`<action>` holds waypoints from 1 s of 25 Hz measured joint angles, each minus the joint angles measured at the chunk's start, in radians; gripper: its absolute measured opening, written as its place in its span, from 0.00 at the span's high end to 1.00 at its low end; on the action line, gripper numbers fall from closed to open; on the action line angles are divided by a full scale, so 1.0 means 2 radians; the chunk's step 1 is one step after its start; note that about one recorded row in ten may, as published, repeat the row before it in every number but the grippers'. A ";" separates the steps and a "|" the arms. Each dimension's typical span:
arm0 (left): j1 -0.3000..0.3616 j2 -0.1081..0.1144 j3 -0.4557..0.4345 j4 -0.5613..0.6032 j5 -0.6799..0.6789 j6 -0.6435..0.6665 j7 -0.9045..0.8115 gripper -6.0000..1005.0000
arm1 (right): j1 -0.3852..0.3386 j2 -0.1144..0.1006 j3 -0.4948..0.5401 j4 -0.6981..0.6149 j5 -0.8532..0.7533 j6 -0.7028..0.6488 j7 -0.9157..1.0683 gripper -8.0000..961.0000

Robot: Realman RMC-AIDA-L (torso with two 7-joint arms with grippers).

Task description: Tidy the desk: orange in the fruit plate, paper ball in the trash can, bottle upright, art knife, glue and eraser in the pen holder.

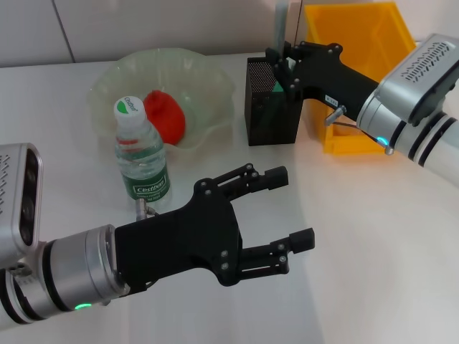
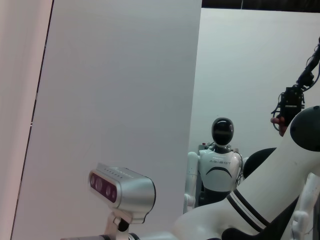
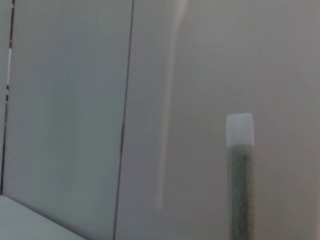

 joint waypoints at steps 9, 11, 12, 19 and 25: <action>0.002 0.001 -0.006 -0.001 0.003 0.001 0.000 0.20 | -0.019 0.000 0.006 0.000 0.010 -0.017 0.003 0.64; 0.003 0.002 -0.011 -0.003 0.004 0.003 0.001 0.20 | -0.025 0.000 0.007 0.000 0.010 -0.033 0.005 0.57; 0.003 0.004 -0.012 -0.005 0.005 0.006 0.003 0.20 | -0.030 0.000 0.007 -0.001 0.010 -0.047 0.009 0.54; 0.008 0.021 -0.029 -0.010 0.014 0.026 0.009 0.20 | -0.092 -0.004 -0.014 -0.099 -0.004 -0.187 0.190 0.31; 0.007 0.031 -0.115 -0.054 0.102 0.042 0.005 0.20 | -0.157 -0.007 -0.095 -0.274 -0.137 -0.292 0.326 0.28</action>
